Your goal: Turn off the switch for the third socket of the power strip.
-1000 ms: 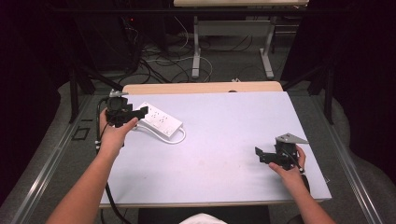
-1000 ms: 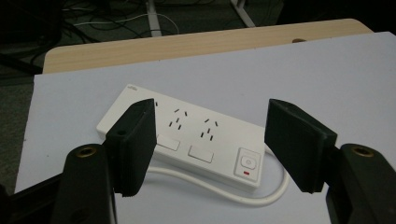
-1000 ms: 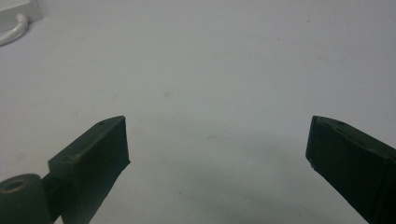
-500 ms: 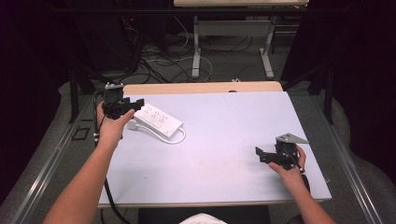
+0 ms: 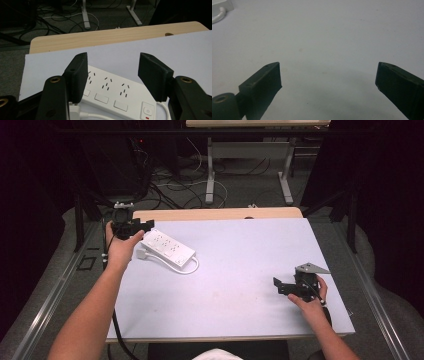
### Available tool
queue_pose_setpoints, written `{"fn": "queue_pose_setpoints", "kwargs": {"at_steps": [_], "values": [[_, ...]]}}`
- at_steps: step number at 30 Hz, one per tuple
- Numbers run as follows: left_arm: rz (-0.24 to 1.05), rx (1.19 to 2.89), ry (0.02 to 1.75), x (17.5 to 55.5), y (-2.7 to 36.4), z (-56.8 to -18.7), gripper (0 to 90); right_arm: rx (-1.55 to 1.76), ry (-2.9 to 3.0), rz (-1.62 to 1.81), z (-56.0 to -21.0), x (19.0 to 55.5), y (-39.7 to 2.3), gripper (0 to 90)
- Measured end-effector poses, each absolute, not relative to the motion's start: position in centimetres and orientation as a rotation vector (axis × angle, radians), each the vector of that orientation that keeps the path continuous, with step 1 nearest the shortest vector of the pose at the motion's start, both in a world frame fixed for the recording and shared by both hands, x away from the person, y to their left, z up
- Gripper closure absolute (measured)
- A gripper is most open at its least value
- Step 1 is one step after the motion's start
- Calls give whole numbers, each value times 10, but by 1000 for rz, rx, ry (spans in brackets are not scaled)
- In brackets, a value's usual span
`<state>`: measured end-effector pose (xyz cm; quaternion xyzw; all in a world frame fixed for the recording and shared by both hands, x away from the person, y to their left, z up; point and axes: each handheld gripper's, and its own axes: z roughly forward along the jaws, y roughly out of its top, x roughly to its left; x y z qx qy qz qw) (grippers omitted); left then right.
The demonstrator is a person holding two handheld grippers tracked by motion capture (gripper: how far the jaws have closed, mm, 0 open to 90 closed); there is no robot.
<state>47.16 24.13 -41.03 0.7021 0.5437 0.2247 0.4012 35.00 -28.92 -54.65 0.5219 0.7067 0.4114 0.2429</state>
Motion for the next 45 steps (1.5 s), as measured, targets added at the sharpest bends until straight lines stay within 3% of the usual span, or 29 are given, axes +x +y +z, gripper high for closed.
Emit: {"fn": "queue_pose_setpoints", "kwargs": {"at_steps": [45], "values": [[478,1814,1560,534,262,-465,576,1449,1927,1121,-550,353,-291,65]]}}
